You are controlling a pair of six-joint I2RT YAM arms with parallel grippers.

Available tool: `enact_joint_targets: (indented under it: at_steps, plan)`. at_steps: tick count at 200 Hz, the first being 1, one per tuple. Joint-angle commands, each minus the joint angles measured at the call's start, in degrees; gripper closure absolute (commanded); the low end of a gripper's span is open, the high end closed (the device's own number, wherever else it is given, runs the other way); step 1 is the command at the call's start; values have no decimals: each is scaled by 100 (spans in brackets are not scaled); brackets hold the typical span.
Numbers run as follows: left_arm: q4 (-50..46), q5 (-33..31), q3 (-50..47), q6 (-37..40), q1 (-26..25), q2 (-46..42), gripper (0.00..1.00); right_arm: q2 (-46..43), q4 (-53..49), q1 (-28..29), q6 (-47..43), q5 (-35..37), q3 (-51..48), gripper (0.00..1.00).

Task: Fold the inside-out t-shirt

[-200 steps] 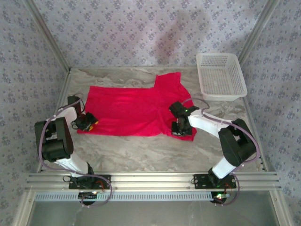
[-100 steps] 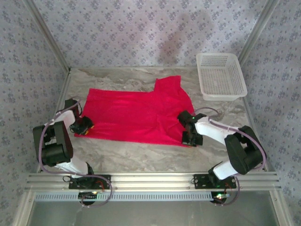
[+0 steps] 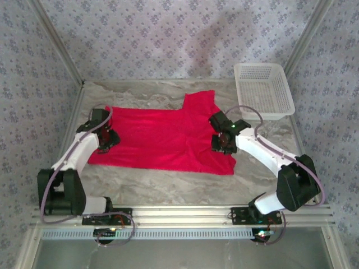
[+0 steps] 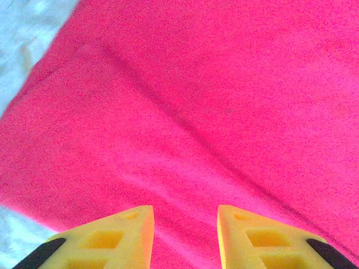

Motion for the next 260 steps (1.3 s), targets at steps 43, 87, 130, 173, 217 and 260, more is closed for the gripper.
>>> enact_joint_targets:
  at_steps: [43,87,130,173,217,260]
  plan:
    - [701,622,-160,180,-665,-524,65,1449,385,433,-115,-262,1642,55]
    - [446,316,-225,230,-656,-628,65,3171,-388,1021,-504,736,3113,54]
    - [429,243,-340,260,-587,-696,66,4011,-694,1215,-533,1049,3840,54]
    - [445,256,-380,226,-568,-676,66,4200,-653,1181,-533,936,3963,81]
    - [427,247,-350,230,-551,-672,67,3943,-837,1261,-562,1085,4223,100]
    - [447,255,-349,186,-553,-648,67,3932,-691,1508,-762,1118,4380,100]
